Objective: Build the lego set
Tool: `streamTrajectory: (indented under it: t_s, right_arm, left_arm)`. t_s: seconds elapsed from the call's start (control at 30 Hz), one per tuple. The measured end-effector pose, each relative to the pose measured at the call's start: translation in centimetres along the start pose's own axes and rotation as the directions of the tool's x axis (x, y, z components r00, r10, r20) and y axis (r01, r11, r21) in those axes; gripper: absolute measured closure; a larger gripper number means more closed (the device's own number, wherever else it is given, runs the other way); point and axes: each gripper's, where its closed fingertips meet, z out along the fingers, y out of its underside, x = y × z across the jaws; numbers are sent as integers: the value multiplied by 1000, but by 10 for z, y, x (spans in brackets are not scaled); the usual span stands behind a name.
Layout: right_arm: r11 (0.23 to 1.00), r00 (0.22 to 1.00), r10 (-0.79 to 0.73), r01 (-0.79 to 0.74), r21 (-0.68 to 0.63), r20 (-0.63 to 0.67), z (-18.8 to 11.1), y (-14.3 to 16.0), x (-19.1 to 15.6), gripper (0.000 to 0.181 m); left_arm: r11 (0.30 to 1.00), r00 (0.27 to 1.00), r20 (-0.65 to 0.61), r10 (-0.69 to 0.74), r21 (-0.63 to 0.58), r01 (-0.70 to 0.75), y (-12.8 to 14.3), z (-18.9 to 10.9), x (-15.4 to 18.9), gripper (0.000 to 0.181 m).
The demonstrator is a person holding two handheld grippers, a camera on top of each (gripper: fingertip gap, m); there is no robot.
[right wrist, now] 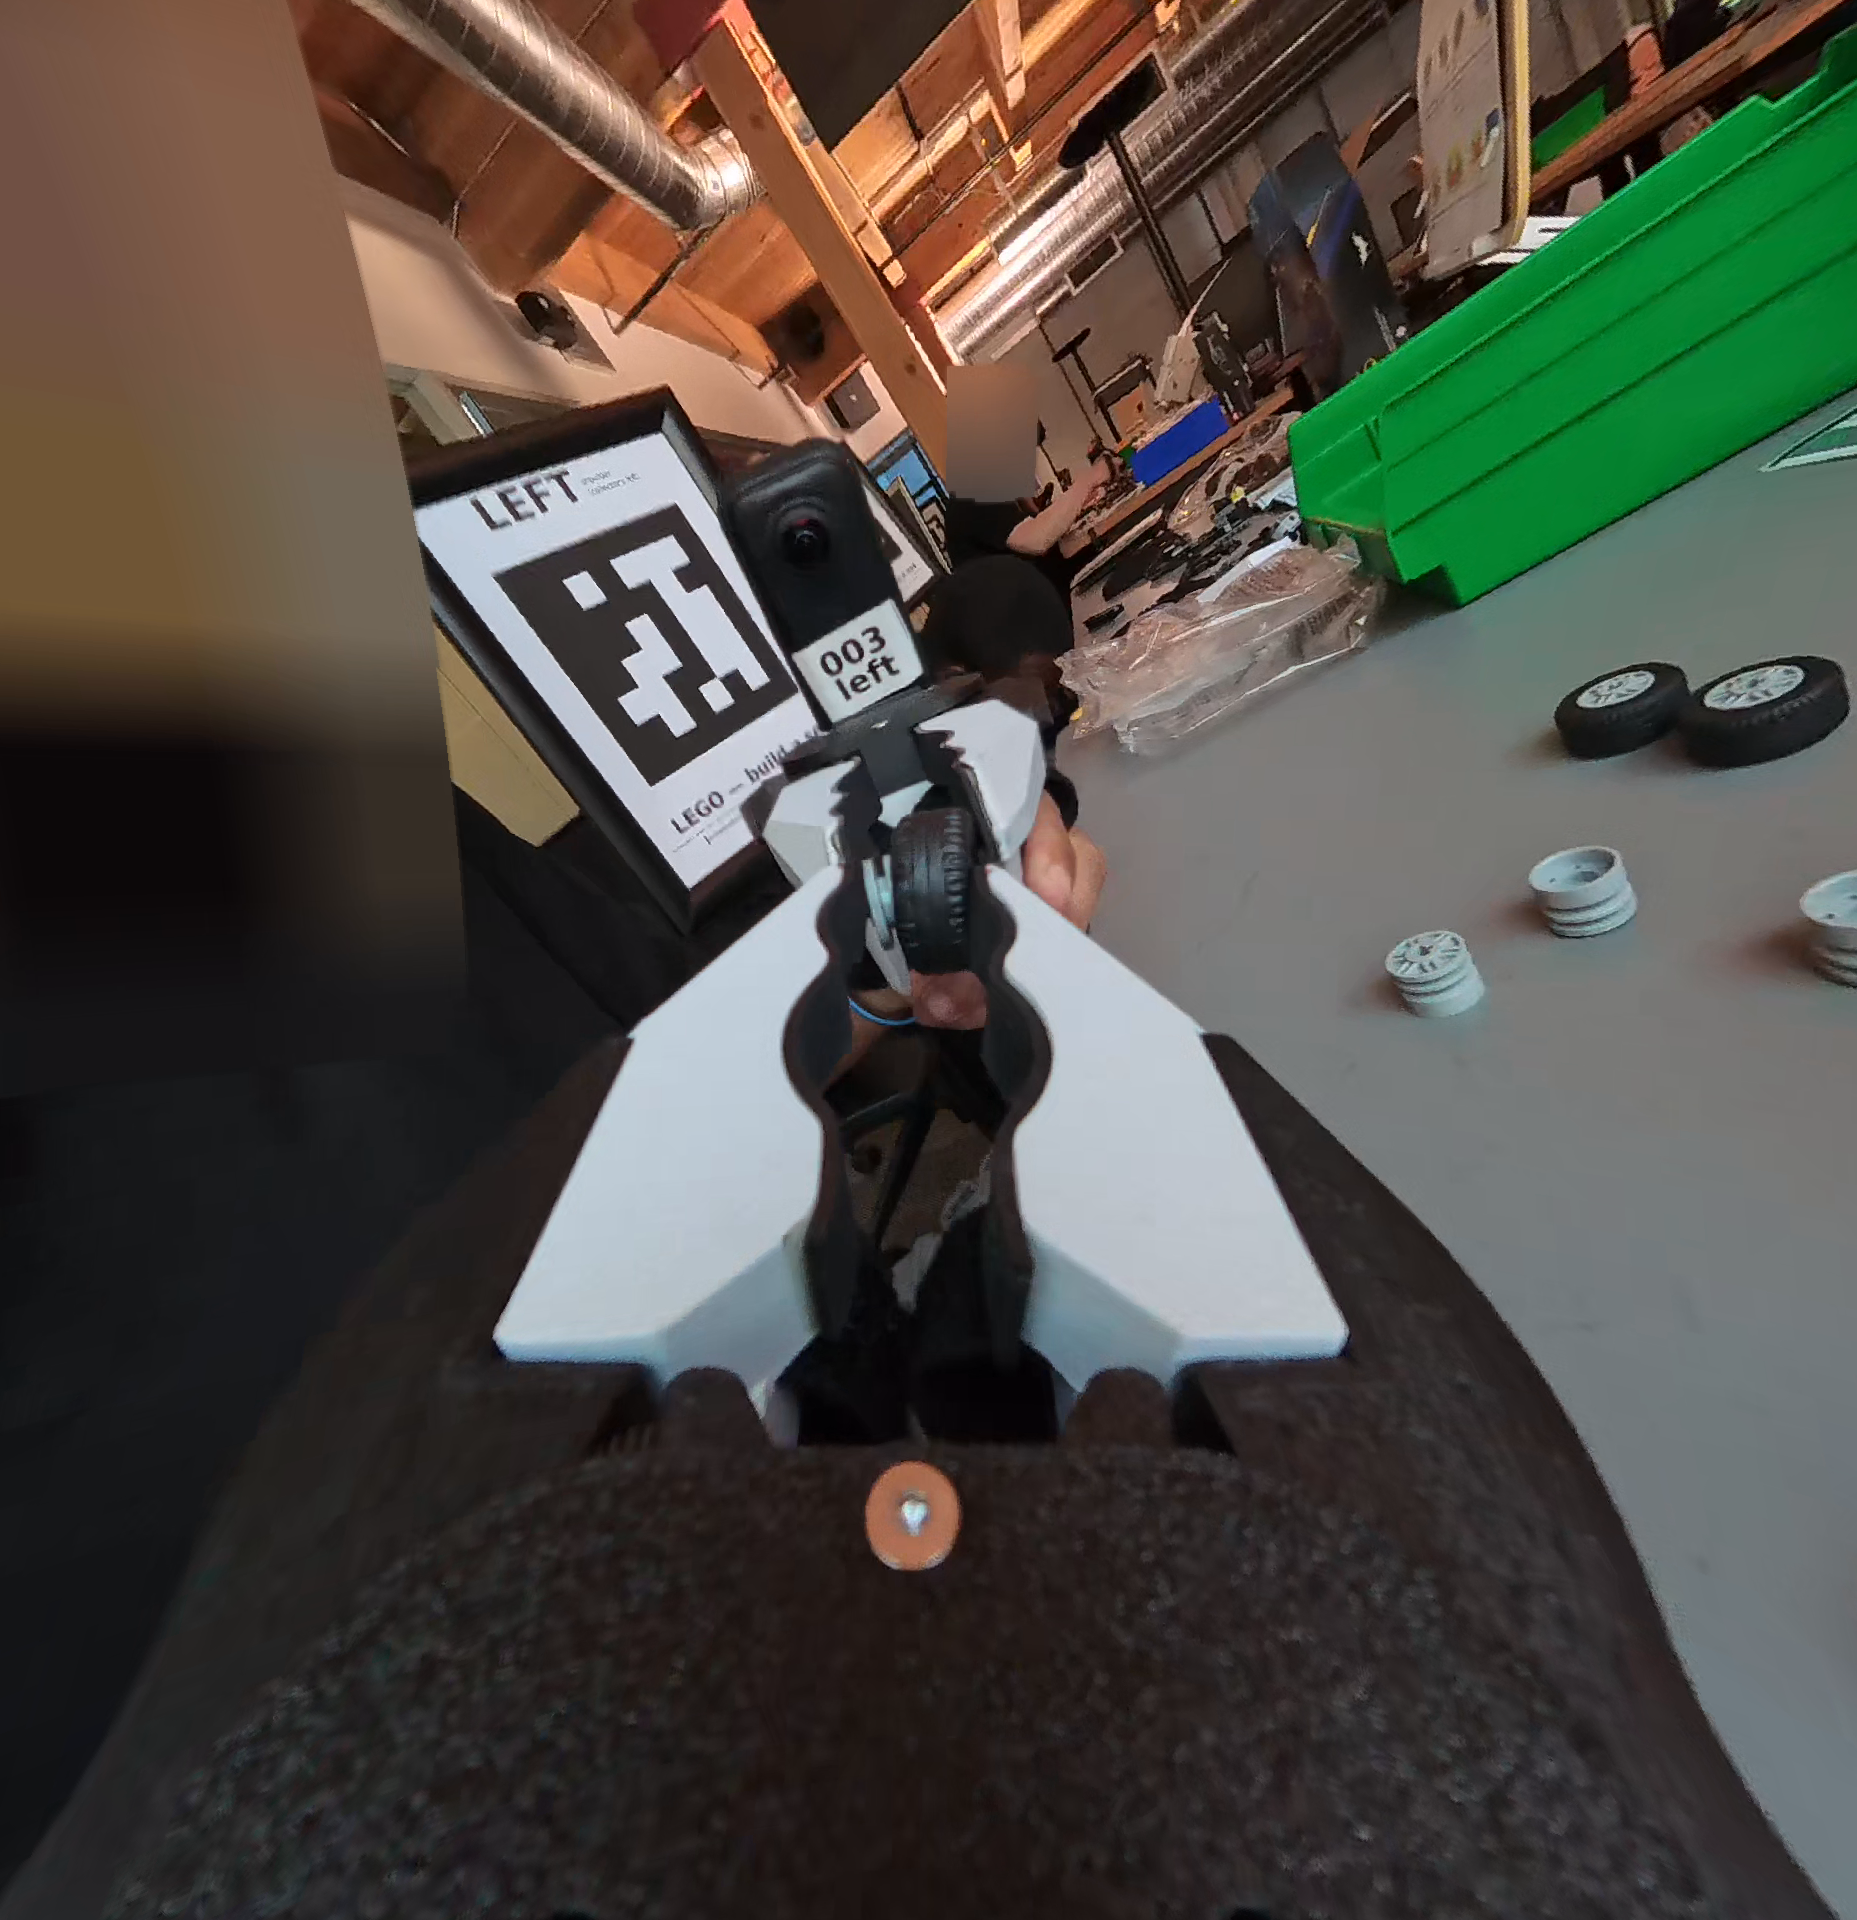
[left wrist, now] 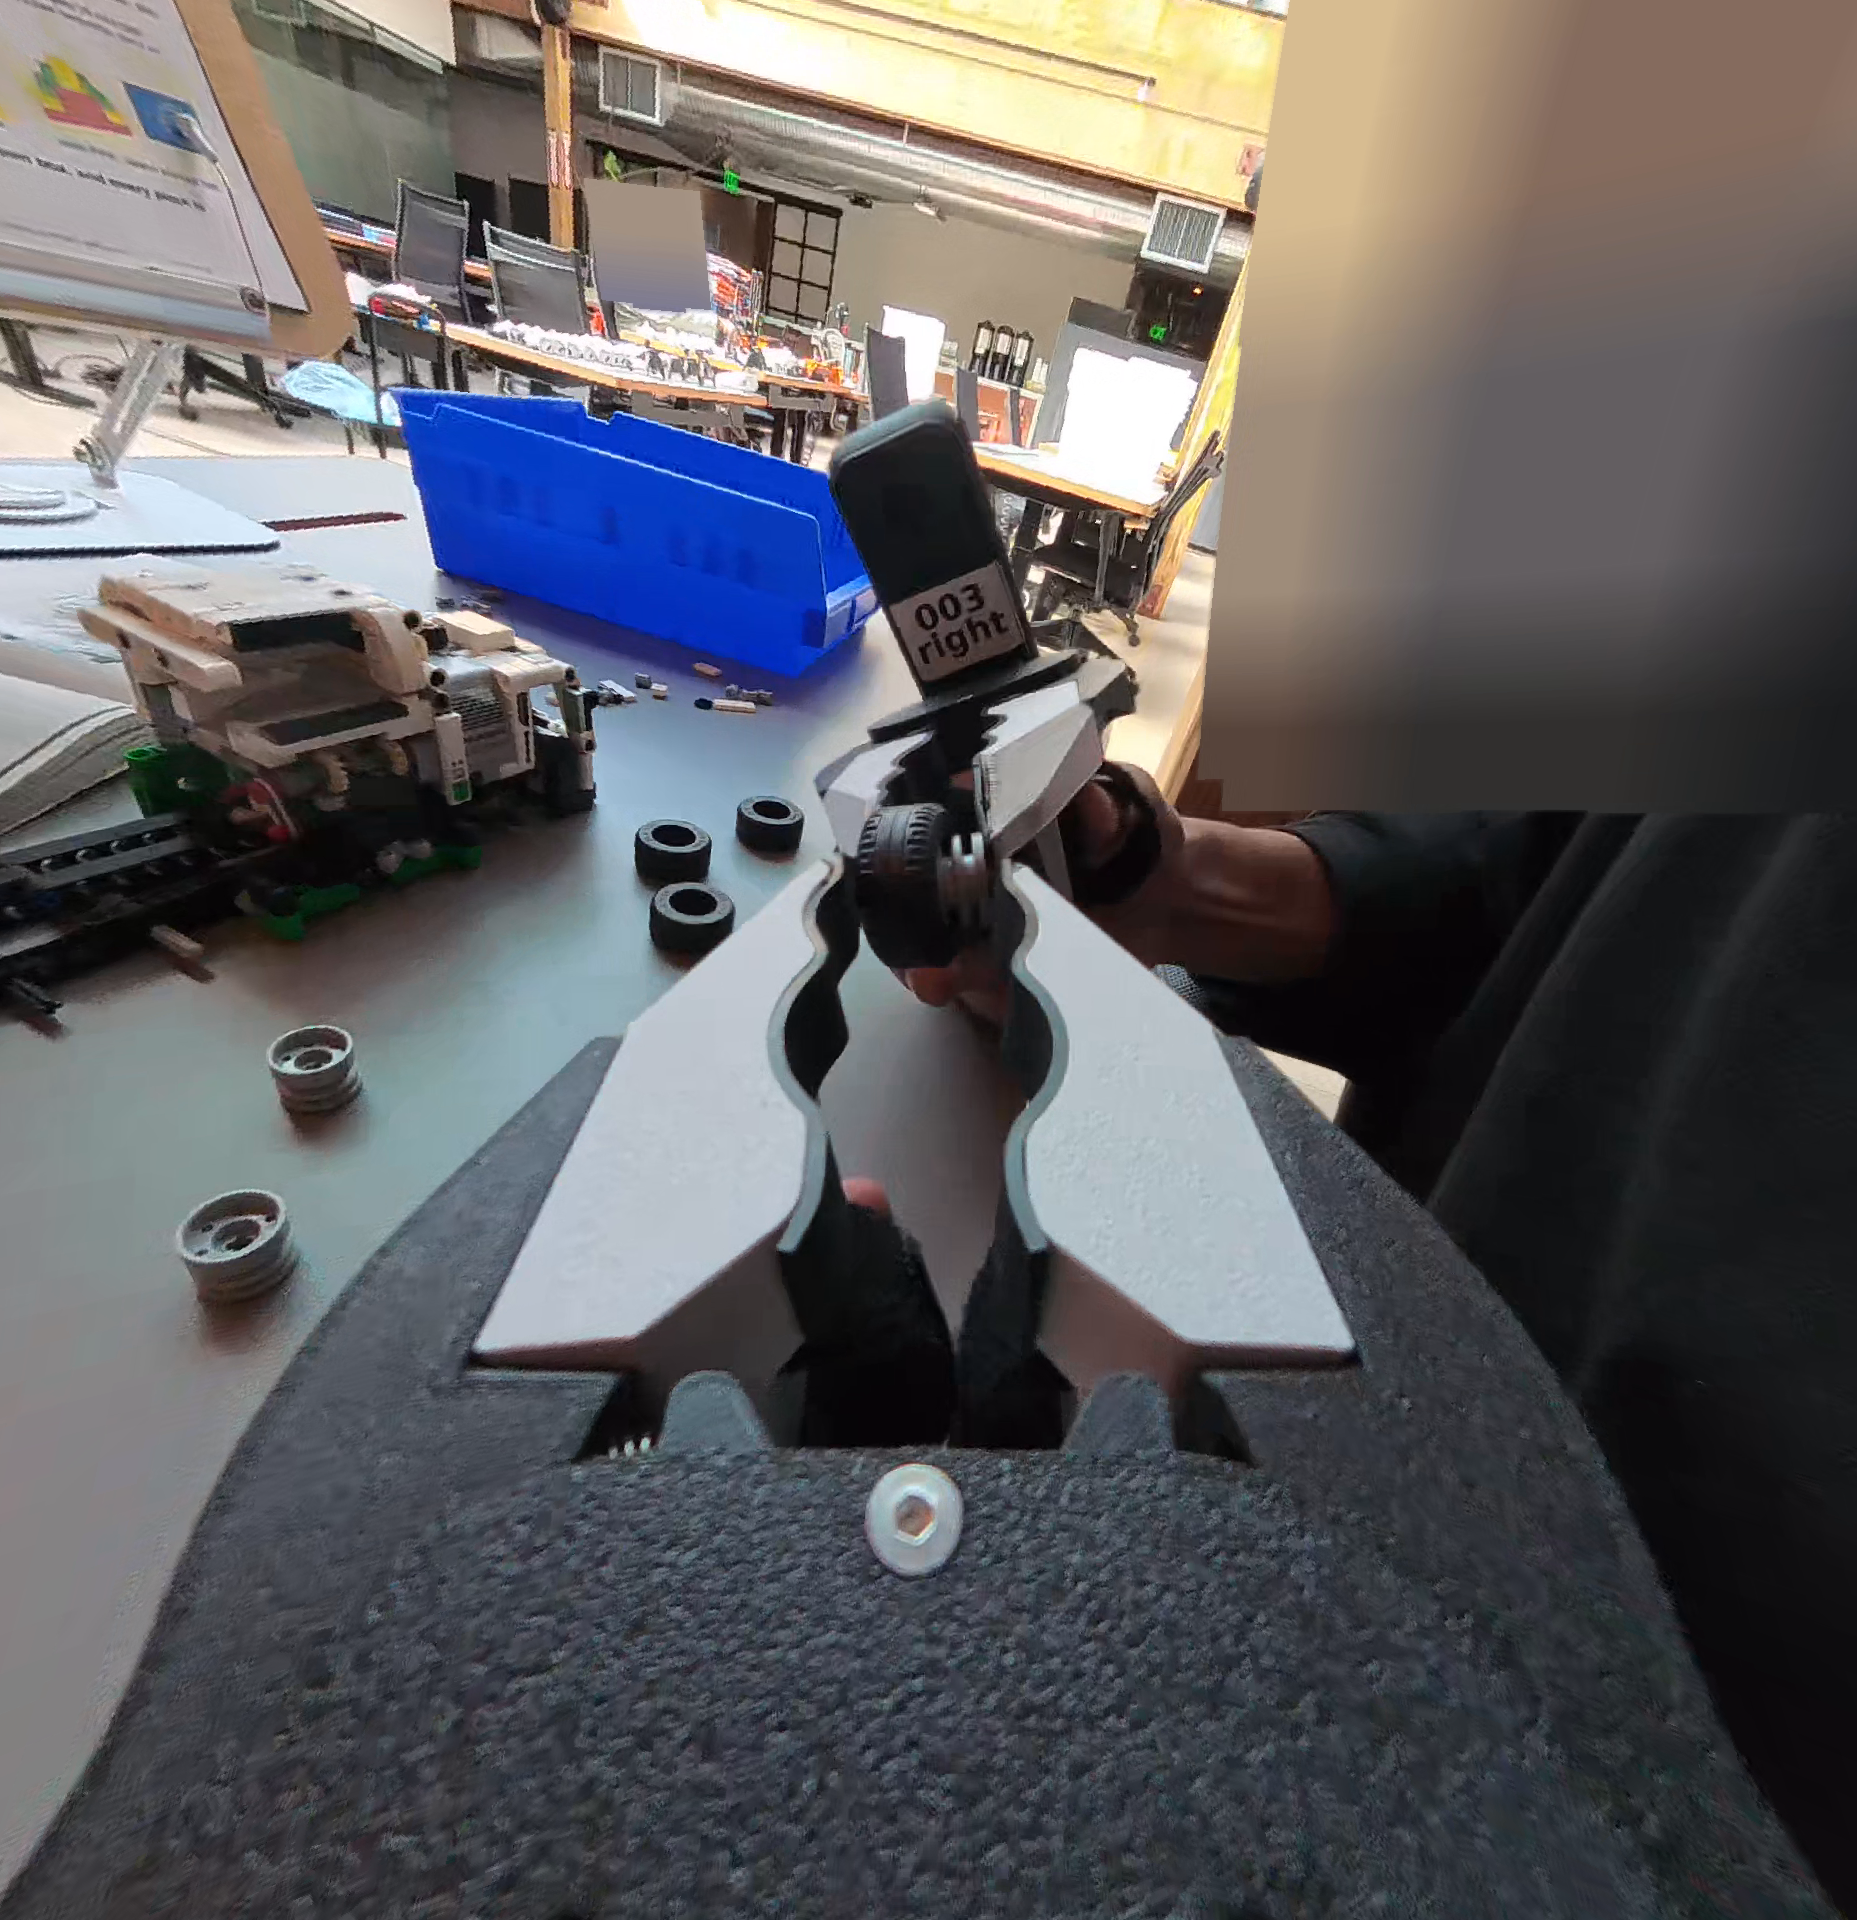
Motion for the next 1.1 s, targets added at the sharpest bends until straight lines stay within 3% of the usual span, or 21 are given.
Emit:
streamTrajectory:
  t_s: [0.1,0.2,0.23,0.33,0.5,0.7,0.97,1.03,1.1]
  right_arm:
    - [997,998,-68,67,-36,-19,2,4,0,161]
    - [972,976,-191,174,-161,-101,0,11,14,149]
    - [956,968,-230,205,-210,-101,0,14,13,153]
    - [863,929,-365,312,-397,-63,0,29,11,159]
    - [733,867,-498,422,-534,2,-2,39,11,162]
    - [769,867,-495,405,-494,-61,-1,36,15,168]
    - [784,881,-469,382,-488,-63,-5,41,19,170]
    - [810,881,-467,388,-441,-82,-3,33,21,167]
    - [832,887,-457,400,-385,-64,-2,25,17,163]
  left_arm:
    - [1000,1000,16,12,-28,-11,4,-3,0,159]
    - [989,999,15,-28,-143,30,17,-5,-3,159]
    - [985,1000,14,-22,-172,24,20,-6,-3,159]
    - [950,998,10,54,-309,-48,35,-8,0,159]
    - [880,978,5,210,-438,-187,46,-7,2,160]
    - [852,943,48,330,-446,-275,44,-6,-4,162]
    - [841,937,29,349,-451,-300,50,-2,-6,163]
    - [864,942,55,331,-420,-279,46,-3,-10,162]
    - [919,973,50,225,-343,-195,37,-4,-9,161]
